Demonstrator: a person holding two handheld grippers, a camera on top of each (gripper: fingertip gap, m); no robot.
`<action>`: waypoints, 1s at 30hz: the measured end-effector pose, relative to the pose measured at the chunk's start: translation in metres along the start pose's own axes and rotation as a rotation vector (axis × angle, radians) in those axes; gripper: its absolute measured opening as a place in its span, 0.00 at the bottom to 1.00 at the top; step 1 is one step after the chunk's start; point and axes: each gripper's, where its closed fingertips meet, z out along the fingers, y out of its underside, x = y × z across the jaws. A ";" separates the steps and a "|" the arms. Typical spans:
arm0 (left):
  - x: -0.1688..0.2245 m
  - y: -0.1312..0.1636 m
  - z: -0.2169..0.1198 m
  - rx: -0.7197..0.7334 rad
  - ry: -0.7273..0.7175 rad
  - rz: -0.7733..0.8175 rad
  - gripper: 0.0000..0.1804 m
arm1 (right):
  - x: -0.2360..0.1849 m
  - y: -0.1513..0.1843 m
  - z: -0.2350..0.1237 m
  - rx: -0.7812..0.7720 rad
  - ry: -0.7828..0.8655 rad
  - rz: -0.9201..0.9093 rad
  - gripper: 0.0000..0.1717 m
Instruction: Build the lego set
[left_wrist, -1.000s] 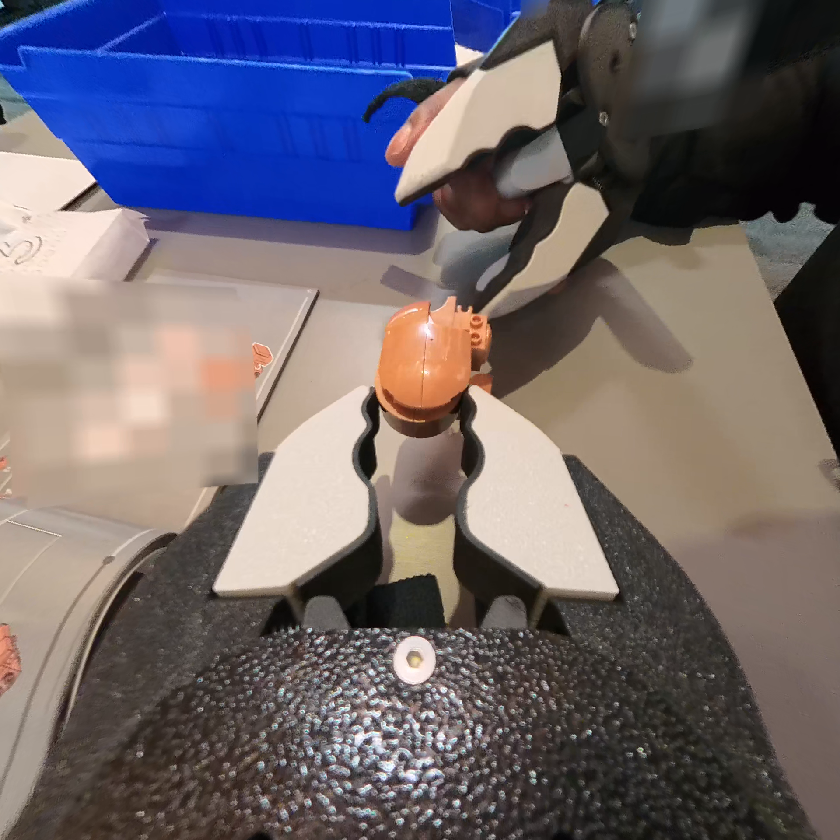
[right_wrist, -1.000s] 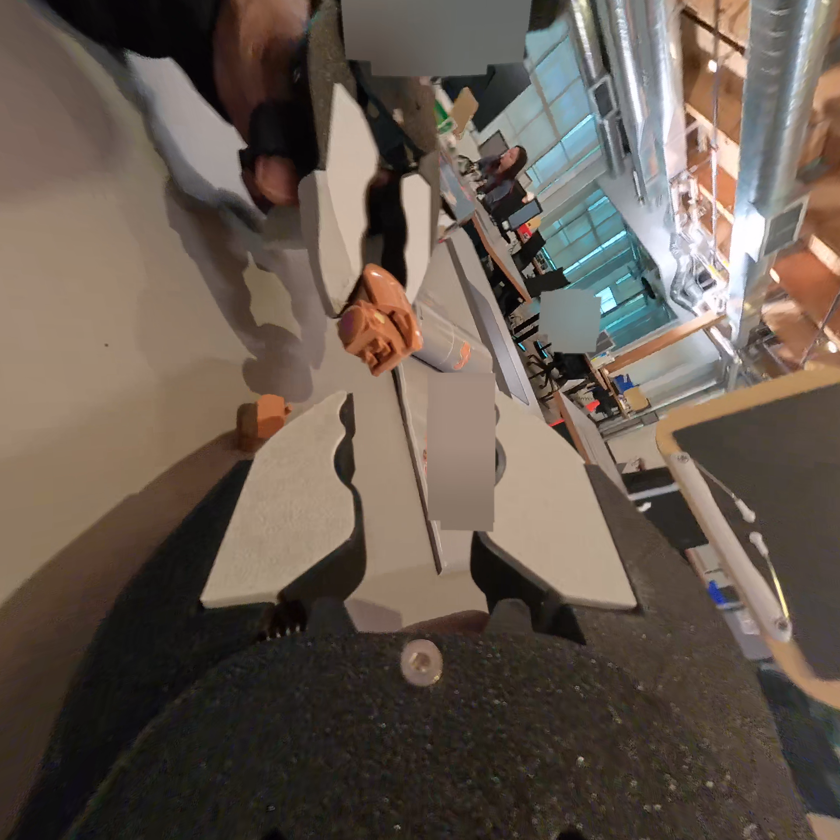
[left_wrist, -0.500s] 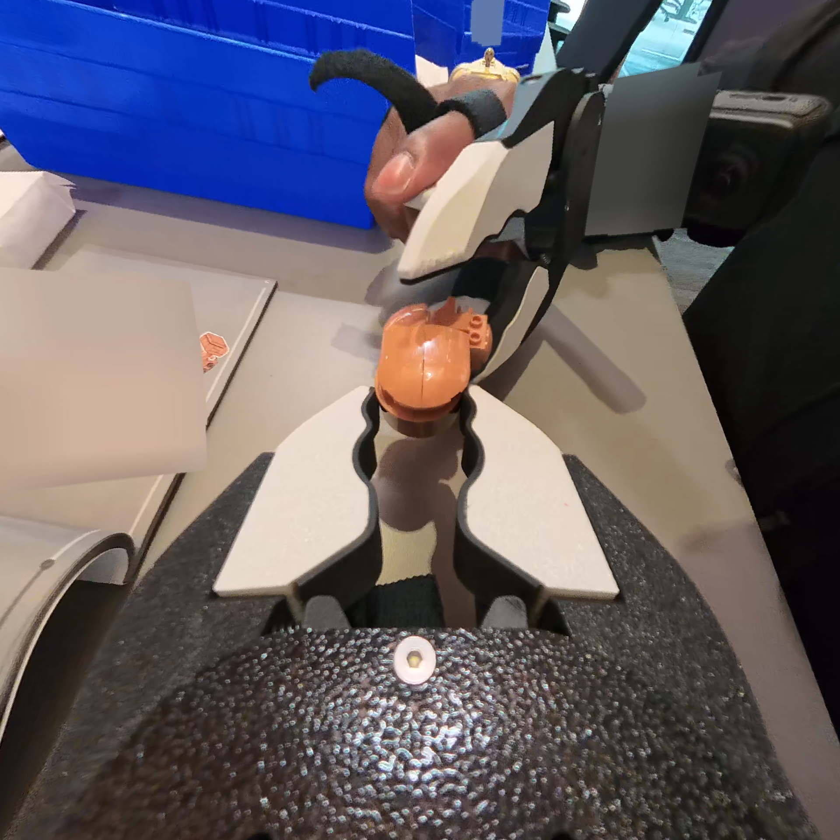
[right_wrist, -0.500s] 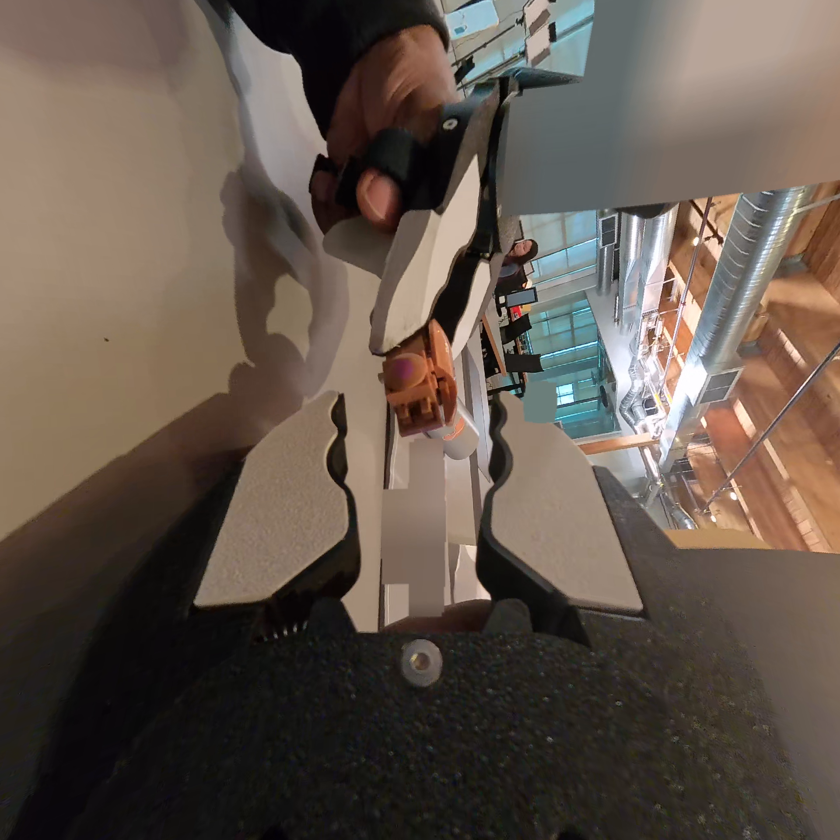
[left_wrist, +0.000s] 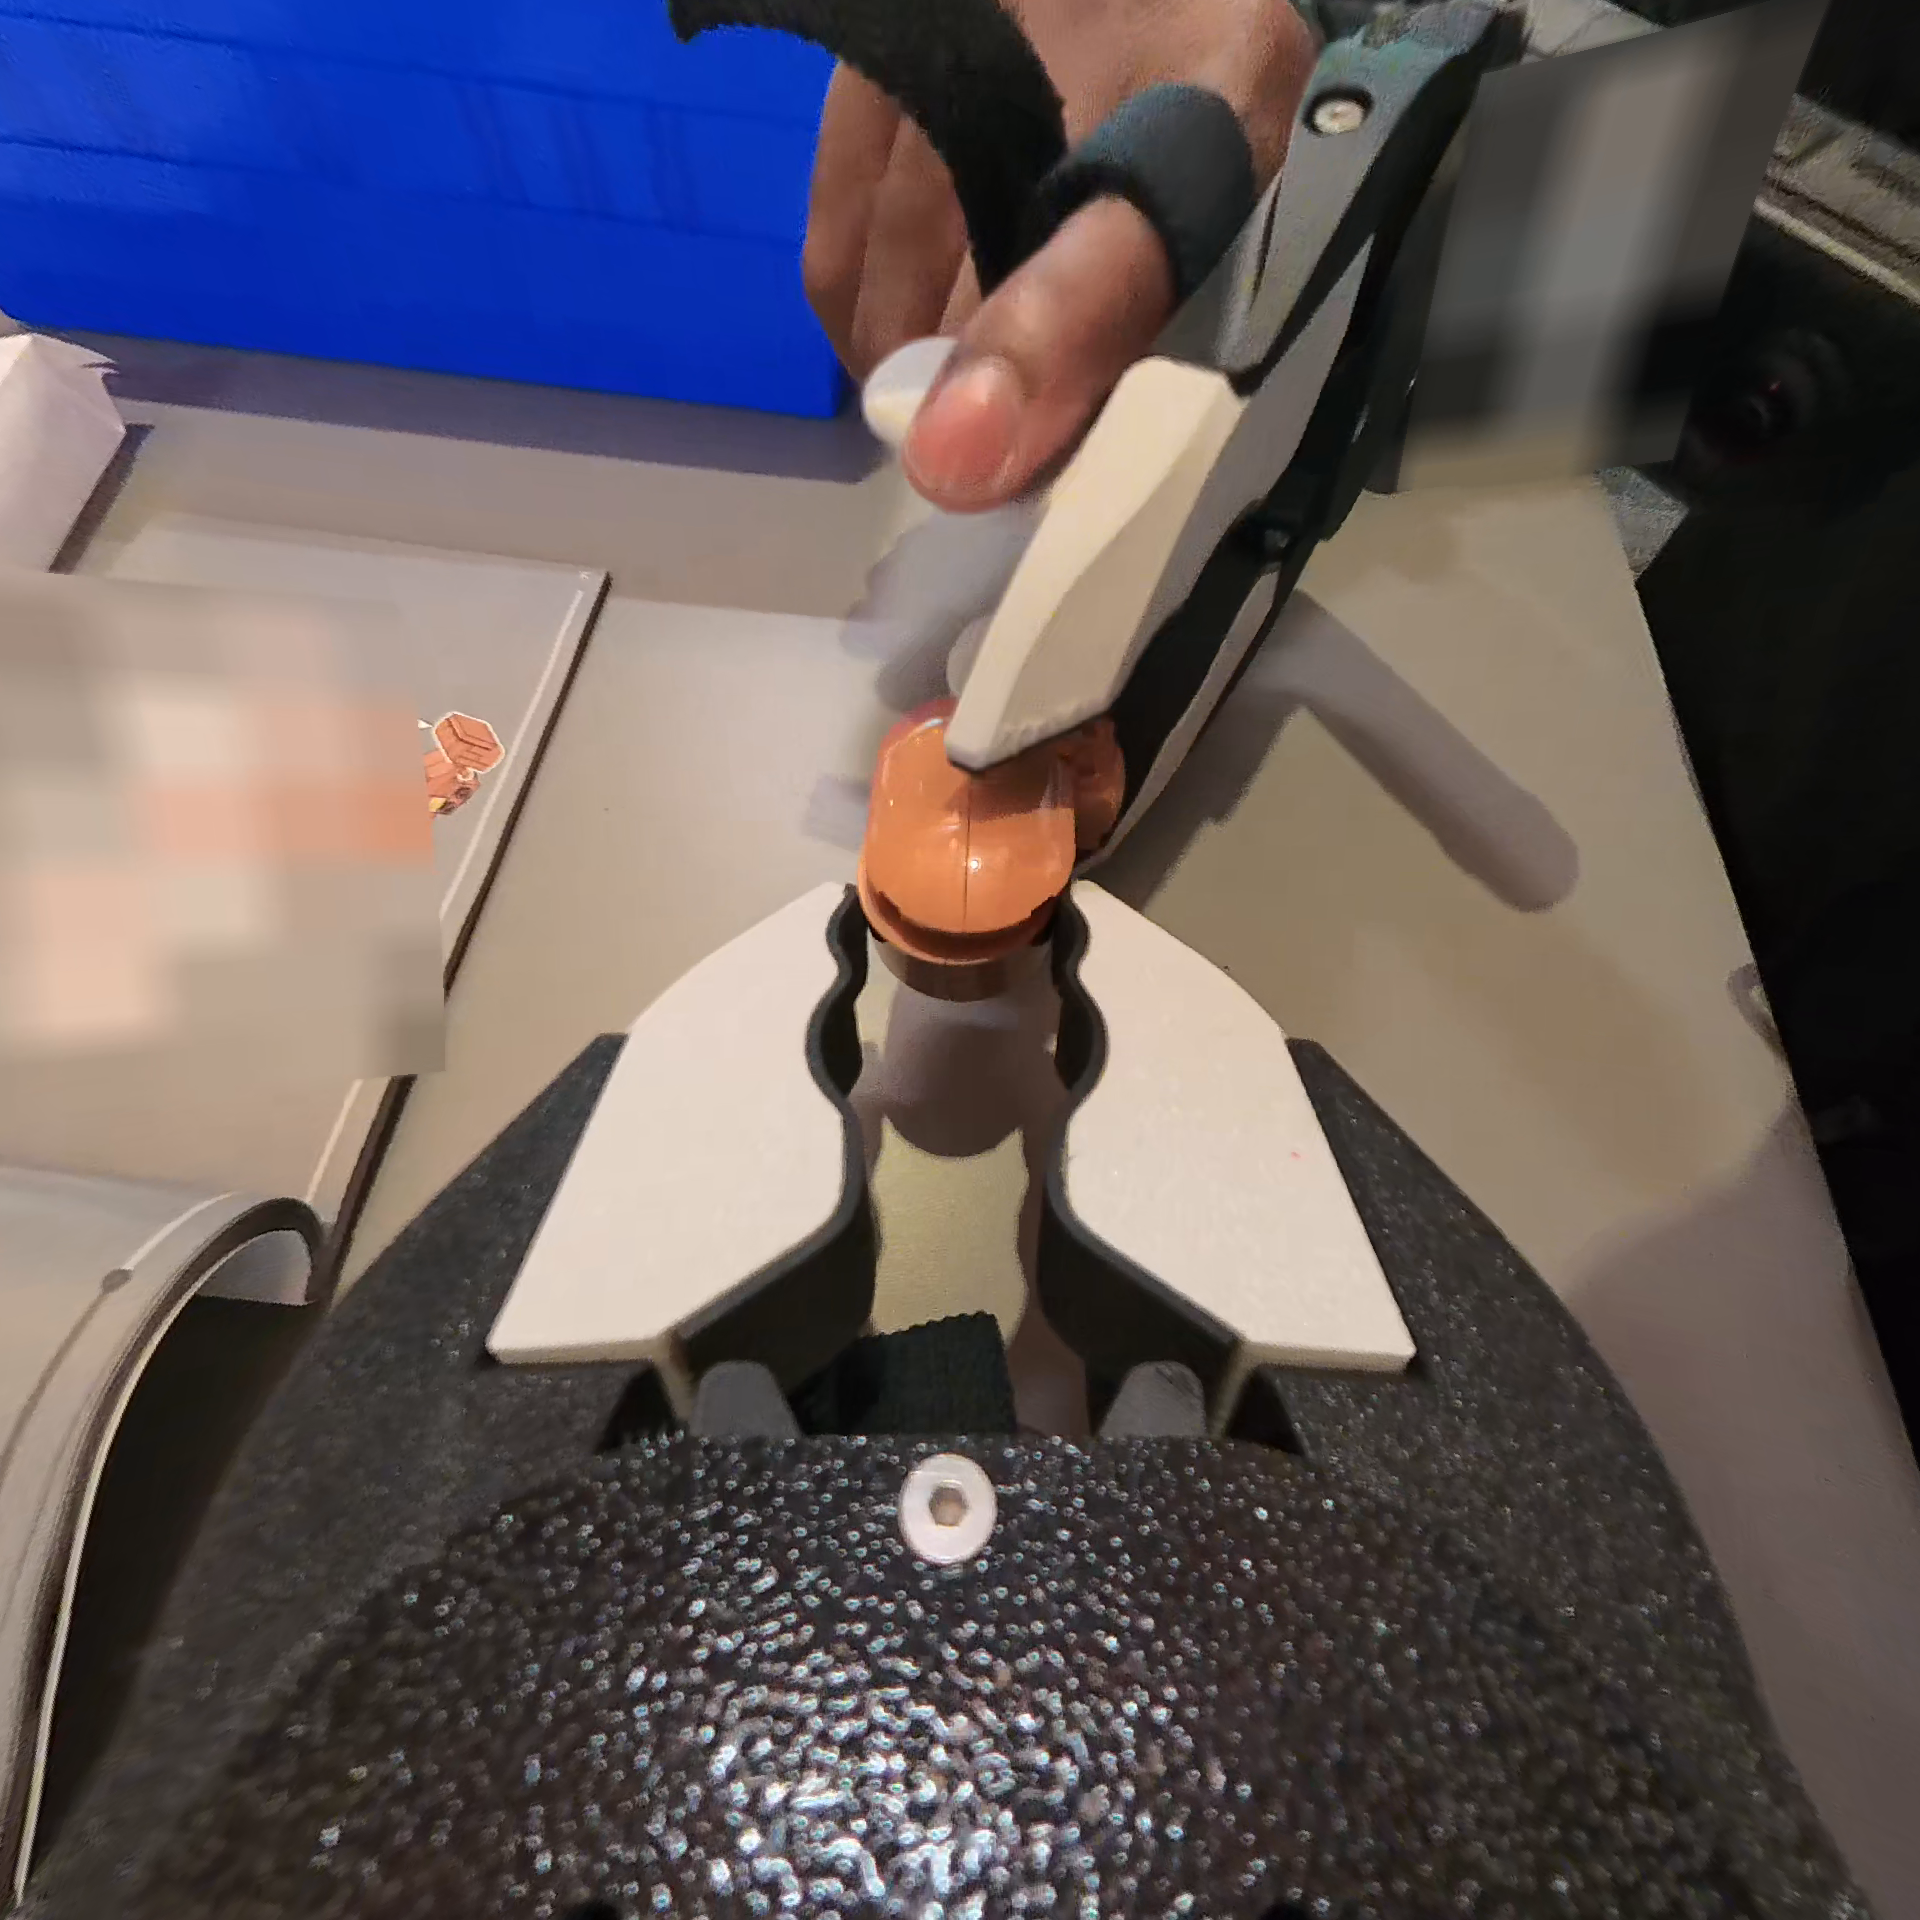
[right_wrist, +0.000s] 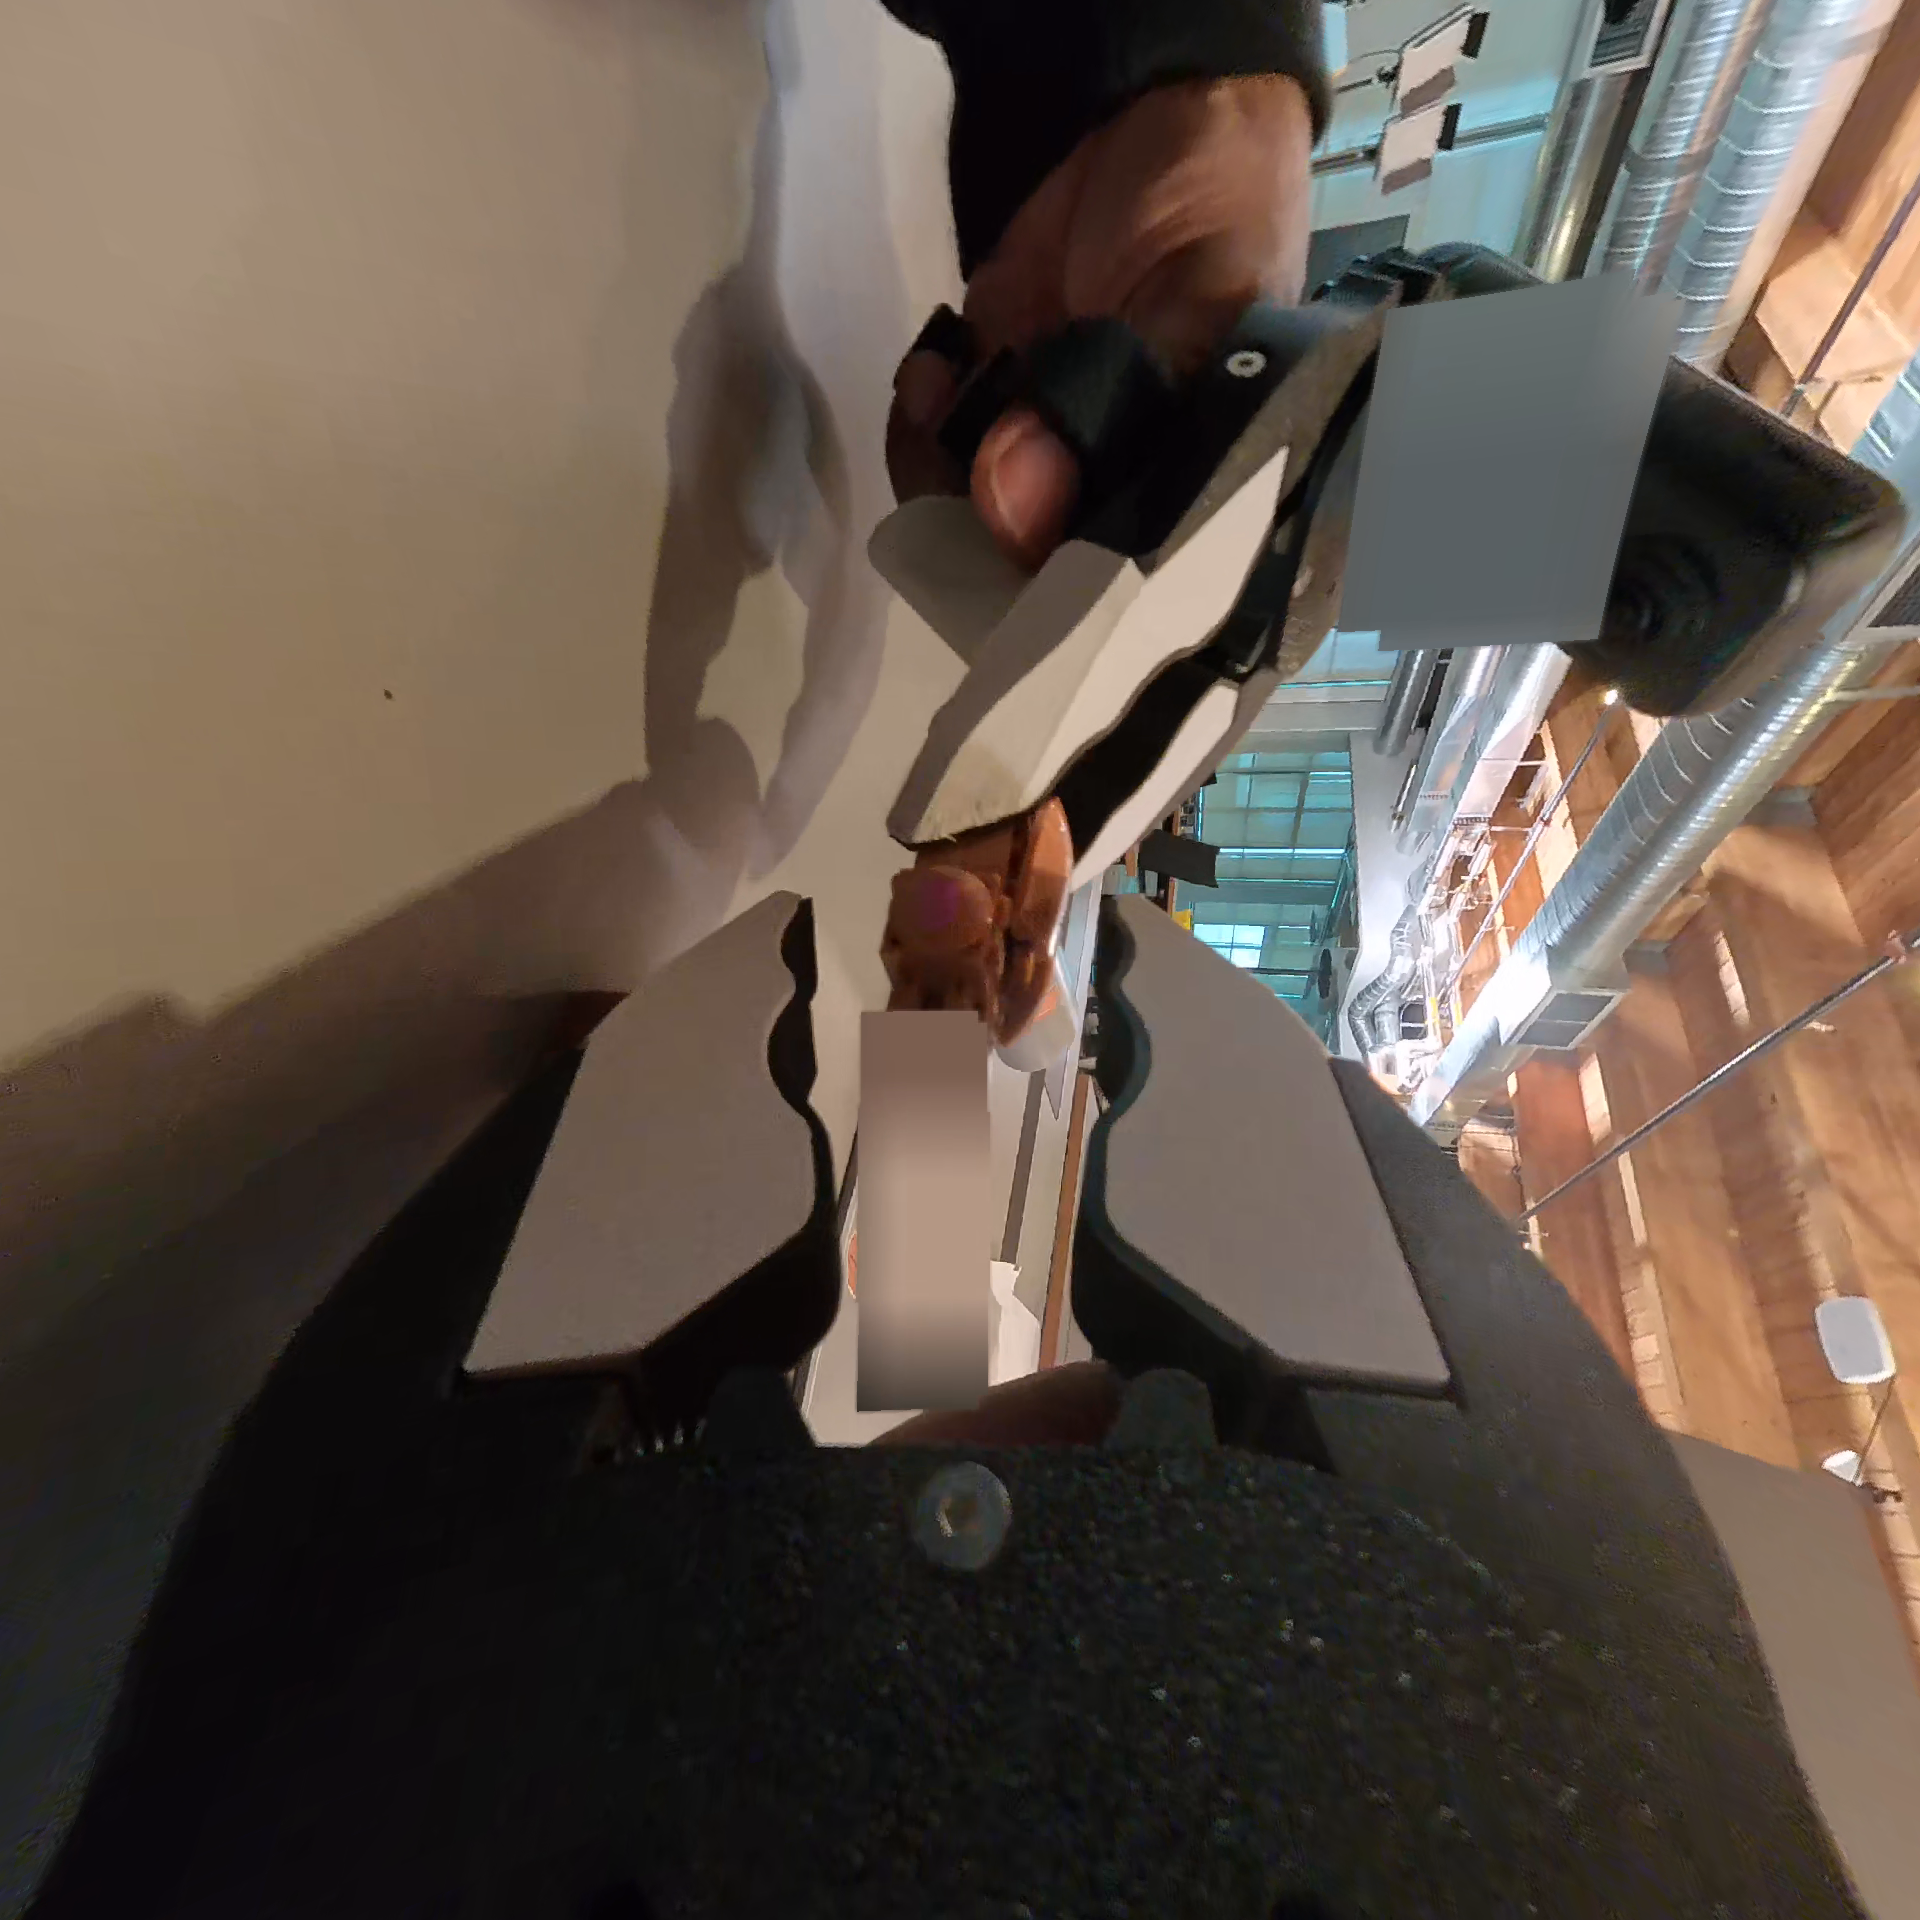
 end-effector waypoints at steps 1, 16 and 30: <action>0.000 0.000 0.000 -0.001 0.001 0.002 0.19 | -0.002 -0.001 0.001 -0.004 -0.010 -0.004 0.29; 0.001 0.000 0.002 -0.011 -0.024 0.076 0.19 | -0.001 -0.002 0.002 -0.010 0.000 0.027 0.21; 0.008 -0.006 0.001 0.063 0.061 0.013 0.19 | 0.007 -0.006 -0.001 0.014 0.011 0.087 0.17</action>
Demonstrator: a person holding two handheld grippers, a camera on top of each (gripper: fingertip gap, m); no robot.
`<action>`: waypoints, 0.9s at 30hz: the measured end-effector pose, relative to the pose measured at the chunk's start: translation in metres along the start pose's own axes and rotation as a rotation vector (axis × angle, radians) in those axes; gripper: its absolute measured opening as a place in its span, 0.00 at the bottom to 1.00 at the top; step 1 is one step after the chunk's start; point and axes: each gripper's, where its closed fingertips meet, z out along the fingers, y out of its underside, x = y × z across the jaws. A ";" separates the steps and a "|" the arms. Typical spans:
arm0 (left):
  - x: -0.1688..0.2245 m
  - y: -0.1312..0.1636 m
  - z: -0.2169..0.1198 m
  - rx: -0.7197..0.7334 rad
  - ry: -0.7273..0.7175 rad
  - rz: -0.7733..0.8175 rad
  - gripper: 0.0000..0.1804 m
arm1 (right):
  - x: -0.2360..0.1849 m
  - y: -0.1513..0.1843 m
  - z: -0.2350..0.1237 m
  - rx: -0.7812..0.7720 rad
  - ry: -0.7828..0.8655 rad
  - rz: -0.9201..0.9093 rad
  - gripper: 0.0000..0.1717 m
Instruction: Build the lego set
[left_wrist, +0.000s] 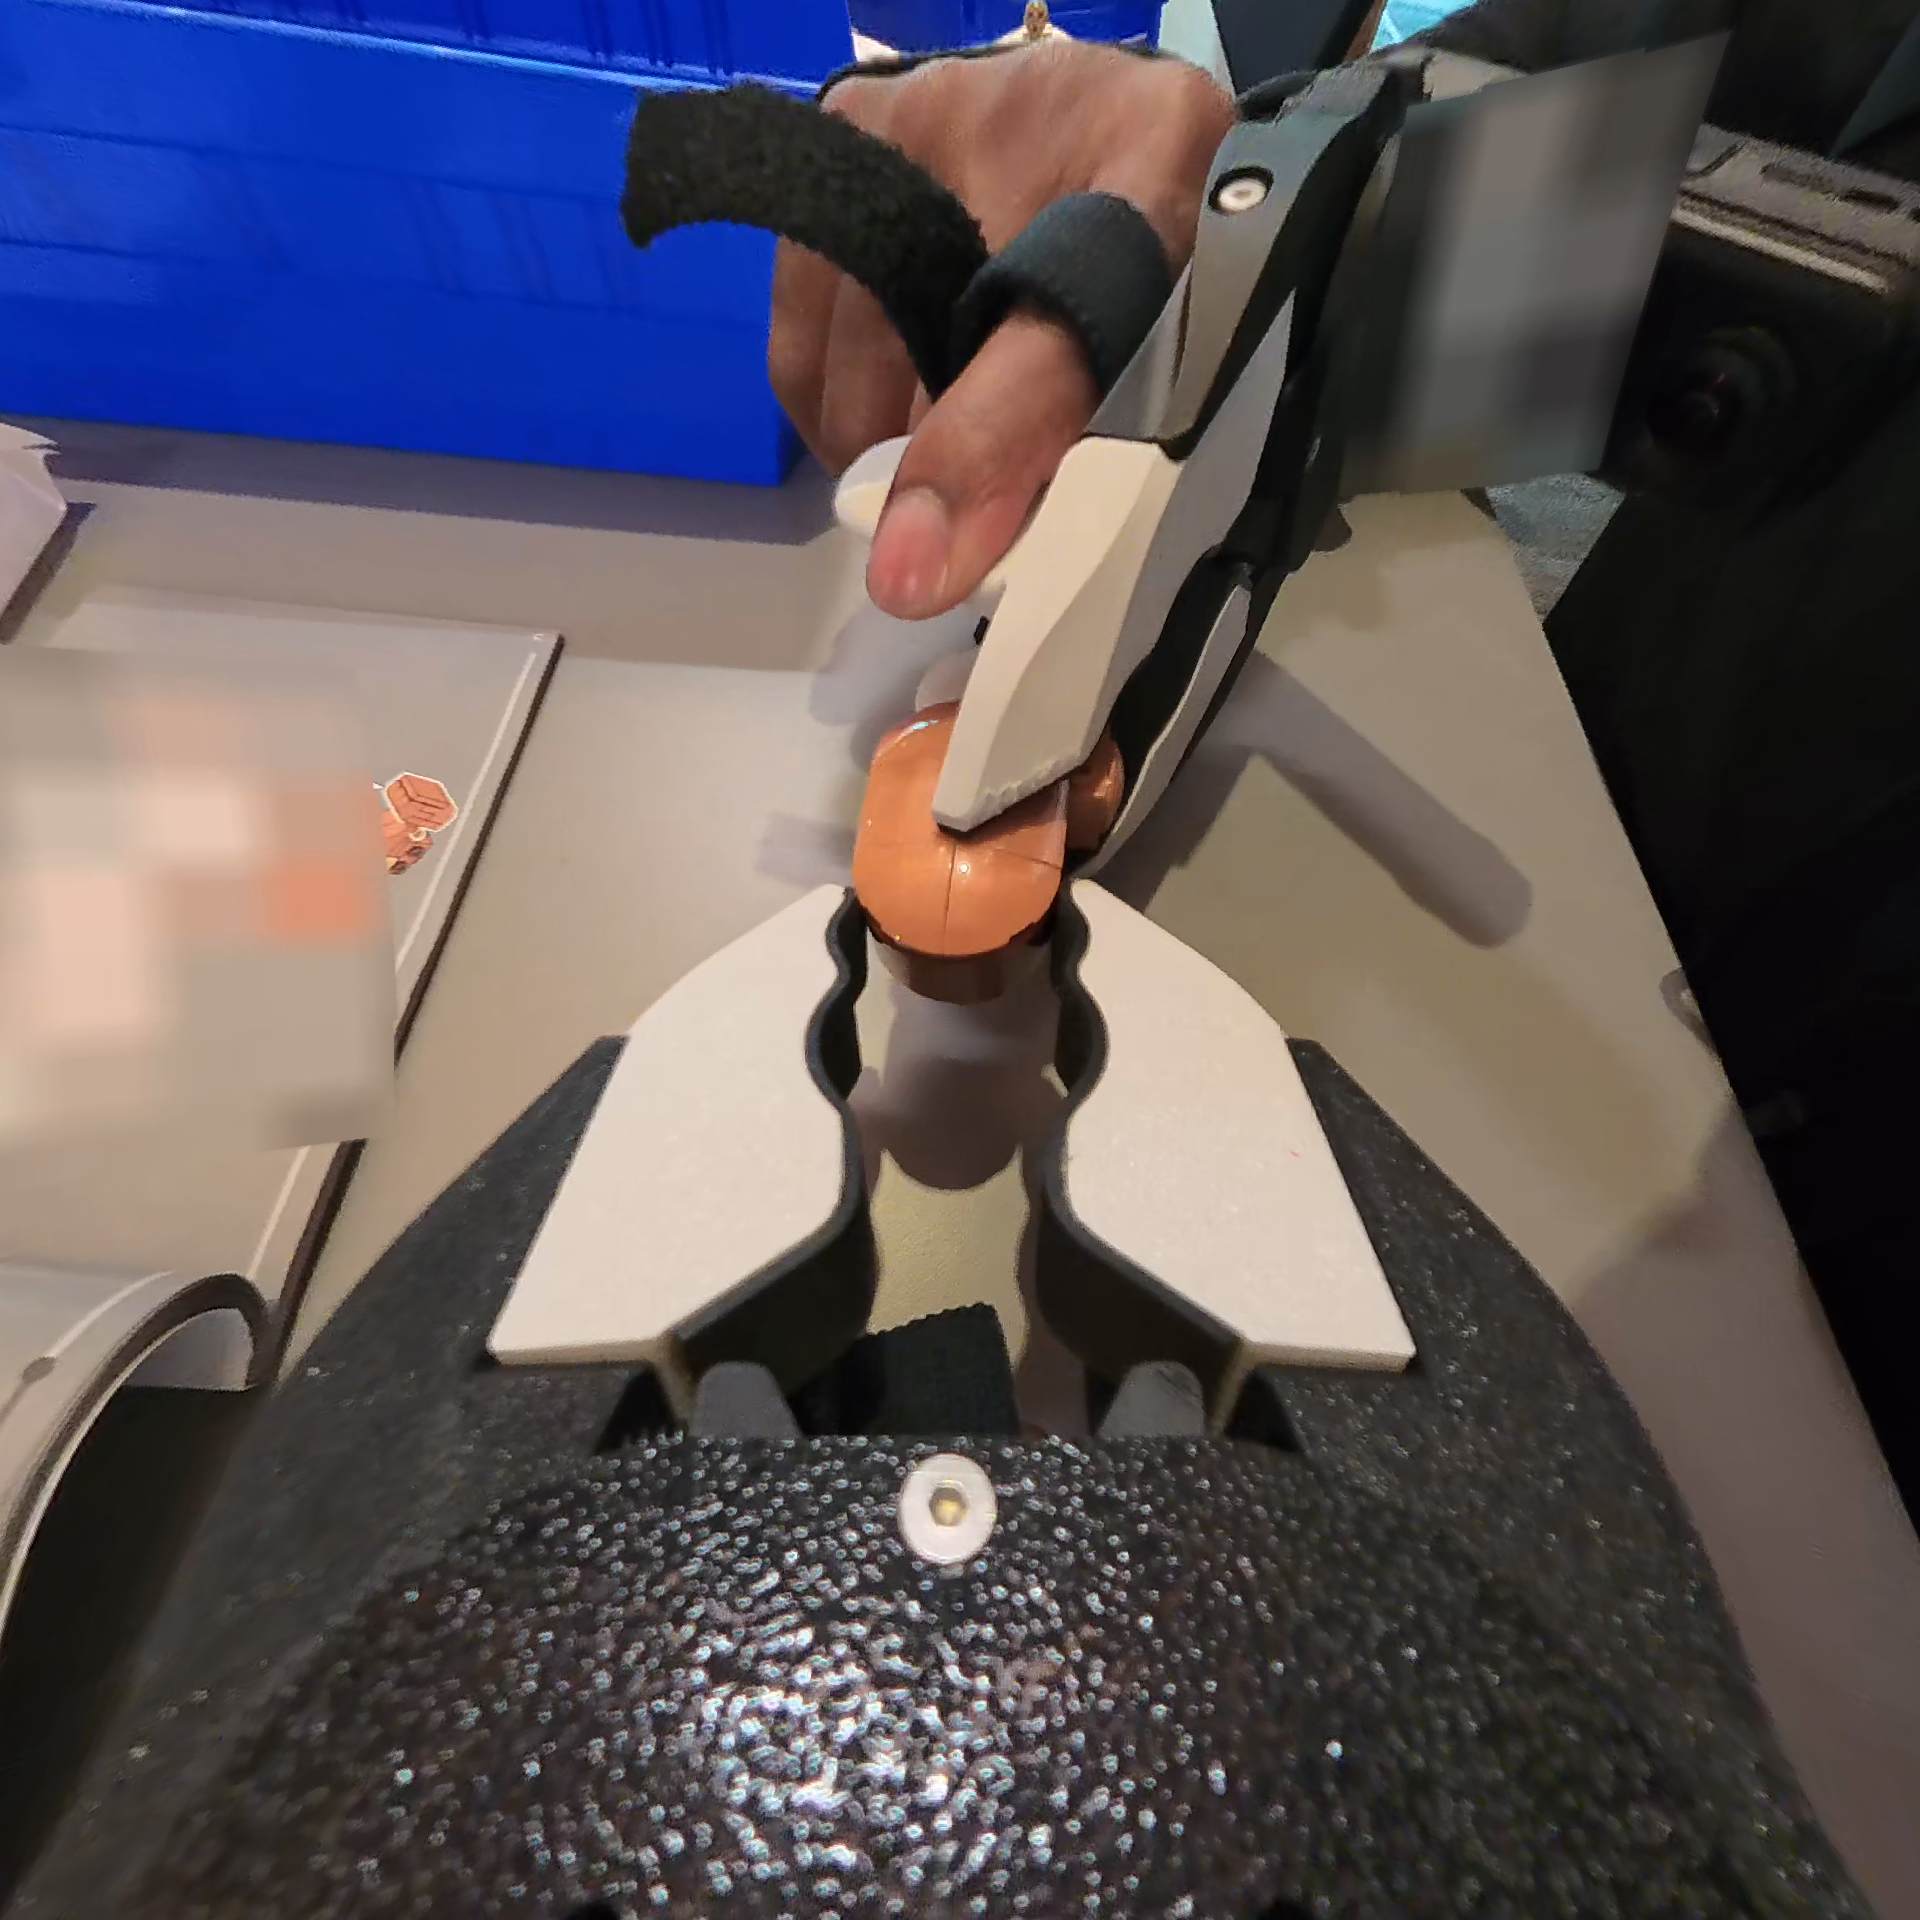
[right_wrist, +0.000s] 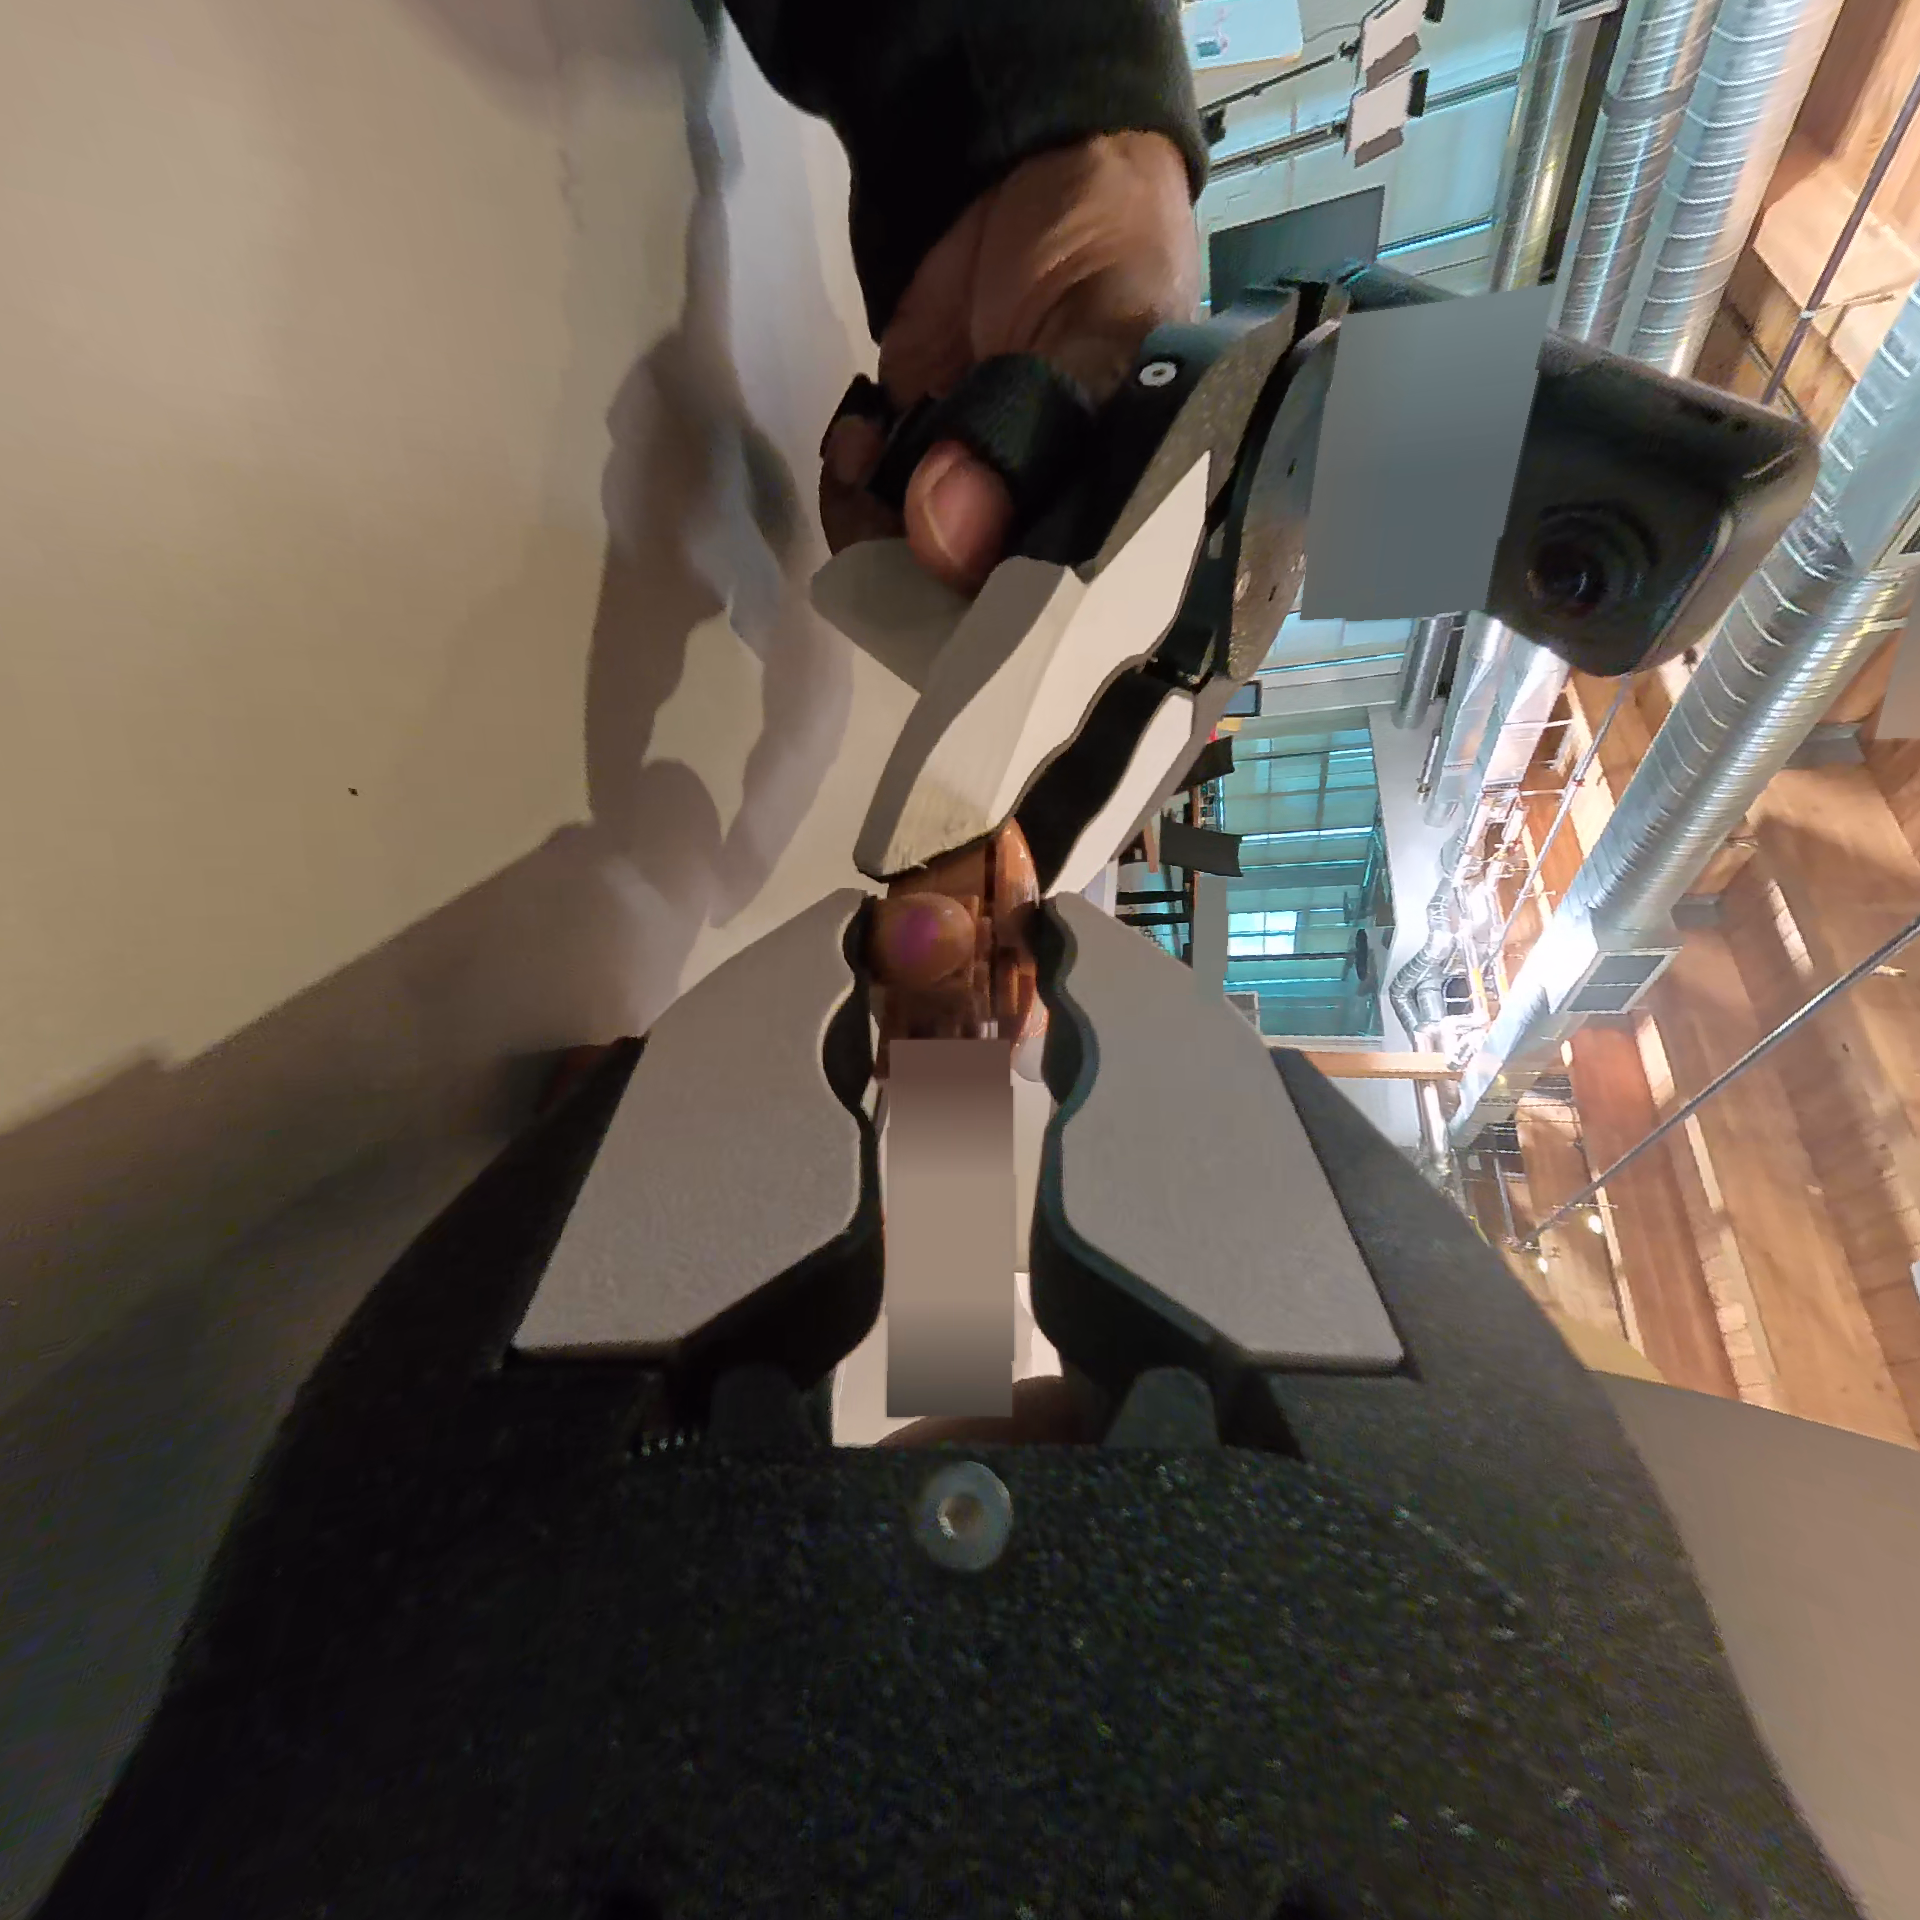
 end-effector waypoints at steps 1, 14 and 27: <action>0.001 0.000 0.000 0.000 0.005 -0.003 0.19 | 0.000 0.000 0.000 0.002 -0.004 0.003 0.17; 0.005 0.000 0.002 0.015 0.050 -0.047 0.20 | 0.005 -0.003 -0.002 0.009 -0.003 0.044 0.15; 0.003 -0.001 0.002 0.009 0.012 0.009 0.19 | 0.005 -0.003 -0.001 -0.012 0.022 0.002 0.16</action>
